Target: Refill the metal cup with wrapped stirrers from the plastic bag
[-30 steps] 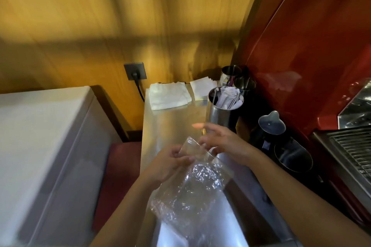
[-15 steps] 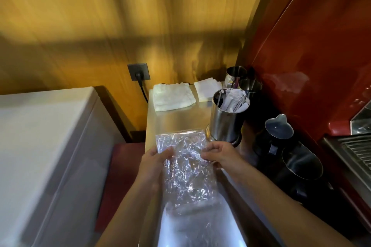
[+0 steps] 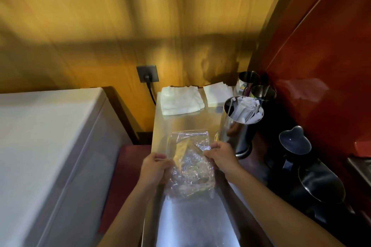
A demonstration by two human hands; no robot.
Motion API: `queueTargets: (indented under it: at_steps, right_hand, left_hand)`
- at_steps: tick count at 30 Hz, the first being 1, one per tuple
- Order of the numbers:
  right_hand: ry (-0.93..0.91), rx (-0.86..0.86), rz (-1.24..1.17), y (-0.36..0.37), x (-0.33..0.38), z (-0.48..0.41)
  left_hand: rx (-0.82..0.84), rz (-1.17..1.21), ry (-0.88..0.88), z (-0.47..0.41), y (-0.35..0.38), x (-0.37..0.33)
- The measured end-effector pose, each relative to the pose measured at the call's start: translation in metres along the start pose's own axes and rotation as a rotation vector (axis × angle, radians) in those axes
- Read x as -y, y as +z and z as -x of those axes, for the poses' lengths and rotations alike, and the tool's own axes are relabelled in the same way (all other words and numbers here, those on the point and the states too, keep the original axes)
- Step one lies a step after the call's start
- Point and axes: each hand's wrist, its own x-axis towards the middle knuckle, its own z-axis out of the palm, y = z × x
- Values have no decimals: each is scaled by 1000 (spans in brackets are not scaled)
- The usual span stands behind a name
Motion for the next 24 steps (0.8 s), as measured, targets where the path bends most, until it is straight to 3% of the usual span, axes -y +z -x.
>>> queueTargets:
  at_steps: [6, 12, 18, 24]
  right_hand:
    - [-53, -63, 247, 20, 5, -36]
    - [-79, -65, 505, 34, -3, -51]
    - [-124, -81, 771, 39, 0, -51]
    - [-242, -71, 829, 34, 17, -49]
  left_hand:
    - [-162, -156, 90, -35, 9, -1]
    - [-268, -609, 238, -52, 13, 7]
    - [-244, -986, 384, -58, 13, 13]
    - [-257, -1090, 451, -63, 10, -6]
